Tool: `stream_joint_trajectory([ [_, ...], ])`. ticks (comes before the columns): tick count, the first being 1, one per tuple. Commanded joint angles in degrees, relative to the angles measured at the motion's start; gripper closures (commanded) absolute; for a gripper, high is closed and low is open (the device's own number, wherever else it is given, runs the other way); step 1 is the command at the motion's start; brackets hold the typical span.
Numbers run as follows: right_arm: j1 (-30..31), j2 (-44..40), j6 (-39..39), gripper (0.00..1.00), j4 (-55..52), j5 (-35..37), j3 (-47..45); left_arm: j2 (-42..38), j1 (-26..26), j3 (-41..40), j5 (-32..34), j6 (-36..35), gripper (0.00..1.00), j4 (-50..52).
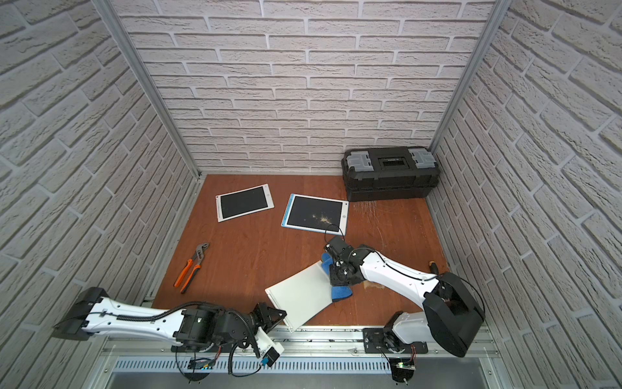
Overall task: Wipe the drawing tablet
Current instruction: Wipe the dirt from the drawing tablet.
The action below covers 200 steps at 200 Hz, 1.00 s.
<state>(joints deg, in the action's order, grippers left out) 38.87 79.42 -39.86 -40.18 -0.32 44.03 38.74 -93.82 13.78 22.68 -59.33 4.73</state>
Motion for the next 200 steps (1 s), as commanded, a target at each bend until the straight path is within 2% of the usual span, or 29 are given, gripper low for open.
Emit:
stream_joint_trajectory([
  [1, -0.3, 3.9, -0.3, 0.97, -0.2, 2.5, -2.2, 0.0, 0.2, 1.7, 0.7, -1.1, 1.0, -1.9],
  [19, -1.1, 5.6, -2.0, 0.98, -3.3, 9.4, -1.9, -0.1, 0.2, 1.7, 0.7, -1.0, 1.0, -1.8],
  [40, -1.2, 3.7, -5.1, 0.97, -9.4, 19.0, -0.2, -0.1, 0.2, 1.8, 0.7, -1.1, 1.0, -1.6],
  [65, -1.2, -0.7, -6.9, 0.97, -12.8, 23.0, 1.6, -0.1, 0.2, 1.8, 0.7, -1.1, 1.0, -1.6],
  [95, -0.6, -4.1, -4.5, 0.97, -10.4, 19.5, 3.2, -0.1, 0.2, 1.7, 0.7, -1.1, 1.0, -1.5],
  [122, 2.6, -2.7, -1.9, 0.97, -6.2, 16.8, 5.5, -0.1, 0.2, 1.7, 0.7, -1.1, 1.0, -1.6],
  [151, 6.5, 6.9, -2.1, 0.97, -7.3, 18.8, 11.3, 0.0, 0.2, 1.7, 0.7, -1.1, 1.0, -1.5],
  [200, 9.6, 23.0, -3.5, 0.97, -5.5, 15.9, 21.6, 0.2, 0.2, 1.6, 0.6, -0.9, 1.0, -1.5],
])
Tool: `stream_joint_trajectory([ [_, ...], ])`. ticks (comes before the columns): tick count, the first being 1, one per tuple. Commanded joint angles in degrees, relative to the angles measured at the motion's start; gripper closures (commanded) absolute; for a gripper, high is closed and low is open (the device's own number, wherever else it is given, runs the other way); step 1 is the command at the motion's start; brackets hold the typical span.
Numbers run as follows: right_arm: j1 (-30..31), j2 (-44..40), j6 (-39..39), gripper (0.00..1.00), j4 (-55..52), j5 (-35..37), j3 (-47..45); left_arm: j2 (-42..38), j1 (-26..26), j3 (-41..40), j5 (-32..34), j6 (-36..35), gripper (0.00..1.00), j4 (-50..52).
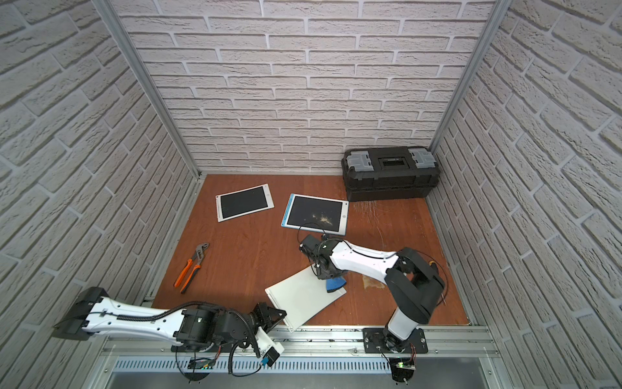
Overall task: Wipe the drawing tablet
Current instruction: Wipe the dirt from the drawing tablet.
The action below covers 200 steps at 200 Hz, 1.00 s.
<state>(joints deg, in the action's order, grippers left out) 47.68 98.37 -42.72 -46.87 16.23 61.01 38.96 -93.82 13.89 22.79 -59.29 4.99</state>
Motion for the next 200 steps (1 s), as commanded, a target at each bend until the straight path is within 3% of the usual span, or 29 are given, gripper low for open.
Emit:
stream_joint_trajectory([
  [1, 0.8, 4.4, -0.7, 0.97, 1.2, -0.6, 4.9, -0.1, 0.2, 1.5, 0.5, -0.9, 1.0, -1.7],
  [40, 0.7, 10.3, 0.5, 0.97, -0.1, 0.0, 15.3, -0.2, 0.1, 1.7, 0.9, -0.6, 1.0, -1.4],
  [68, 0.5, 10.6, 0.7, 0.97, -1.4, 1.0, 15.8, 0.4, 0.0, 2.0, 2.1, -0.4, 1.0, -0.8],
  [154, -0.8, -6.3, -2.3, 0.97, 1.3, -0.5, -12.2, 1.9, 0.1, 2.4, 3.4, -0.2, 1.0, -0.4],
  [200, -0.8, -14.8, -3.0, 0.97, -0.8, -0.3, -18.8, 2.2, 0.4, 2.6, 3.5, -0.4, 1.0, -0.8],
])
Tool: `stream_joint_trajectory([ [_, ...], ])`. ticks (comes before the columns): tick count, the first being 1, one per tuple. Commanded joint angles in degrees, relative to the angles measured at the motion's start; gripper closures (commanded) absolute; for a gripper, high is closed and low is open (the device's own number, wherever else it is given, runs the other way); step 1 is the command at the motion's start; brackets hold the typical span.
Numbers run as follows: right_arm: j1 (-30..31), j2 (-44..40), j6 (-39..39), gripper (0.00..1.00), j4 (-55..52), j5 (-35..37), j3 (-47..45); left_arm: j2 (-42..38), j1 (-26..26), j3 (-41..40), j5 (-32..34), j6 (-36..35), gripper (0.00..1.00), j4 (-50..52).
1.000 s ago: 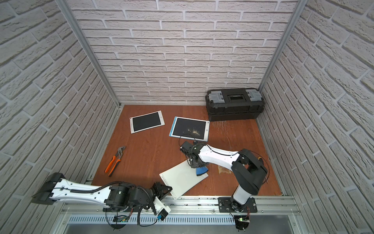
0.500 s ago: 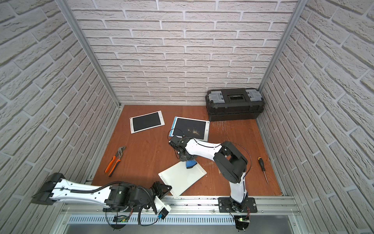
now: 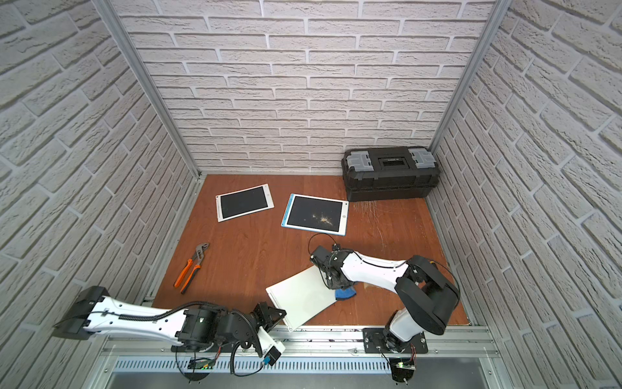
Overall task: Wipe the drawing tablet
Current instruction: Wipe the dirt from the drawing tablet.
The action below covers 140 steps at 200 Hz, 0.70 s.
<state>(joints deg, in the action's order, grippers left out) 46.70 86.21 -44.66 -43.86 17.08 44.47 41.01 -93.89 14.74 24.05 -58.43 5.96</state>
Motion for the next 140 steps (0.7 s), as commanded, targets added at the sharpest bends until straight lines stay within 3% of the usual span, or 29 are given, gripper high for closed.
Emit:
stream_joint_trajectory([
  [1, 0.2, -2.8, -1.1, 0.97, -3.8, -1.2, -2.2, 0.1, 0.5, 1.8, 2.2, -1.2, 1.0, -1.8],
  [30, 0.2, -3.0, -0.8, 0.97, -3.7, 0.0, -0.4, 0.1, 0.5, 1.8, 2.1, -1.3, 1.0, -1.9],
  [61, 0.1, 3.0, -0.1, 0.97, -2.9, 1.1, 5.9, 0.0, 0.4, 1.8, 1.7, -0.9, 1.0, -1.3],
  [114, 0.3, 16.4, 3.3, 0.97, -1.8, -3.2, 22.6, 0.1, 0.5, 1.4, 0.9, -1.3, 1.0, -2.2],
  [140, 3.2, 19.4, 3.9, 0.97, -1.7, -7.1, 26.1, 0.0, 0.6, 1.5, 1.3, -0.9, 1.0, -1.7],
])
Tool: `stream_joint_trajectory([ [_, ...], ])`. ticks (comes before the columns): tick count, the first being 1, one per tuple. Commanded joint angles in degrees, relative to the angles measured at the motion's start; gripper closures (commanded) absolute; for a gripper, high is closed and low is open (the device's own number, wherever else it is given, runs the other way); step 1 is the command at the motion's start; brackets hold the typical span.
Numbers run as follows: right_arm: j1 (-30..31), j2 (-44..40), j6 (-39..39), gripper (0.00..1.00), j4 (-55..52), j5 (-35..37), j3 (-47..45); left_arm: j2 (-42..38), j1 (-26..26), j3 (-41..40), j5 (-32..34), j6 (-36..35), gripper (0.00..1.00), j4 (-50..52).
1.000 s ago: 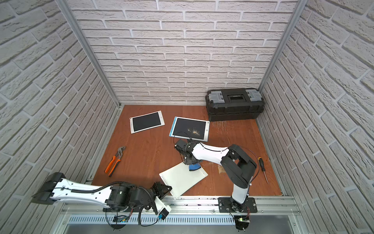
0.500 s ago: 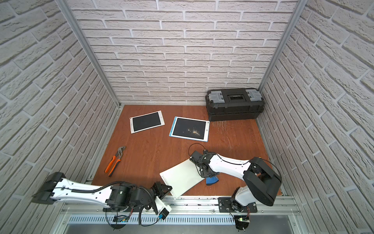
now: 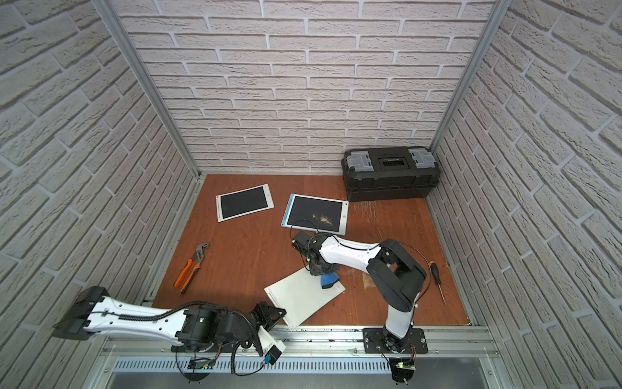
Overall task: Wipe the drawing tablet
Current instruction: Wipe the dirt from the drawing tablet.
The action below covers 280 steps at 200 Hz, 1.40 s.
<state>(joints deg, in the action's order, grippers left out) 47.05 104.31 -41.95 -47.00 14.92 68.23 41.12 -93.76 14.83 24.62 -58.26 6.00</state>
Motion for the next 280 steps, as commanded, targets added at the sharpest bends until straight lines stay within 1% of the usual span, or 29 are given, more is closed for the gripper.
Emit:
stream_joint_trajectory([
  [1, 3.1, 1.3, 1.2, 0.97, 1.4, -5.0, 2.3, -0.2, 0.4, 1.4, 0.7, -1.0, 1.0, -1.8],
  [23, 7.7, -0.5, 2.5, 0.97, 0.9, -7.1, 1.1, -0.4, 0.6, 1.4, 0.9, -0.8, 1.0, -1.8],
  [46, 13.9, -4.4, 5.5, 0.97, 2.4, -13.1, -1.0, -0.4, 0.7, 1.4, 1.2, -0.7, 1.0, -1.7],
  [83, 23.2, -6.9, 8.3, 0.97, 2.4, -22.3, 2.4, 0.0, 1.1, 1.7, 1.0, -0.6, 1.0, -1.7],
  [99, 25.1, -7.8, 7.8, 0.97, 3.0, -24.6, 3.0, 0.0, 1.3, 1.8, 1.0, -0.7, 1.0, -1.7],
  [116, 25.1, -8.3, 7.4, 0.97, 4.6, -25.8, 1.8, 0.0, 1.5, 1.7, 0.8, -0.7, 1.0, -1.8],
  [129, 24.1, -7.9, 7.2, 0.97, 5.5, -25.5, 0.3, 0.0, 1.6, 1.6, 0.7, -0.8, 1.0, -2.1],
  [141, 21.4, -7.6, 6.4, 0.98, 6.5, -24.9, -2.2, 0.0, 1.6, 1.5, 0.7, -0.7, 1.0, -2.1],
  [153, 16.8, -7.9, 5.2, 0.97, 7.7, -23.7, -6.1, 0.0, 1.6, 1.7, 0.8, -0.8, 1.0, -1.8],
  [167, 9.9, -9.1, 4.3, 0.97, 9.1, -22.1, -11.9, 0.0, 1.7, 1.7, 0.7, -0.7, 1.0, -1.5],
  [176, 5.2, -10.1, 4.3, 0.97, 8.4, -19.1, -14.7, 0.0, 1.6, 1.7, 0.8, -0.7, 1.0, -1.5],
  [186, 0.9, -11.1, 4.6, 0.97, 6.0, -12.7, -17.0, 0.0, 1.6, 1.7, 0.7, -0.7, 1.0, -1.5],
  [193, -0.9, -11.5, 4.8, 0.98, 4.6, -9.3, -17.8, 0.0, 1.5, 1.7, 0.7, -0.8, 1.0, -1.5],
  [209, -3.0, -12.3, 4.7, 0.97, 0.7, -2.2, -19.1, 0.0, 1.6, 1.8, 0.7, -0.7, 1.0, -1.4],
  [220, -2.8, -13.1, 5.1, 0.98, -0.4, -1.9, -19.6, 0.0, 1.6, 1.8, 0.7, -0.7, 1.0, -1.4],
  [232, -1.9, -14.4, 5.5, 0.98, 0.6, -4.8, -20.7, 0.0, 1.6, 1.8, 0.8, -0.7, 1.0, -1.5],
  [245, 1.4, -15.8, 5.5, 0.97, 1.9, -7.3, -21.1, 0.0, 1.7, 1.8, 0.9, -0.8, 1.0, -1.6],
  [263, 9.9, -15.5, 5.5, 0.97, 1.2, -8.7, -17.8, 0.0, 1.7, 1.7, 0.8, -0.8, 1.0, -1.6],
  [280, 17.5, -14.4, 5.4, 0.97, 1.3, -14.3, -13.5, 0.0, 1.7, 1.7, 0.9, -0.8, 1.0, -1.7],
])
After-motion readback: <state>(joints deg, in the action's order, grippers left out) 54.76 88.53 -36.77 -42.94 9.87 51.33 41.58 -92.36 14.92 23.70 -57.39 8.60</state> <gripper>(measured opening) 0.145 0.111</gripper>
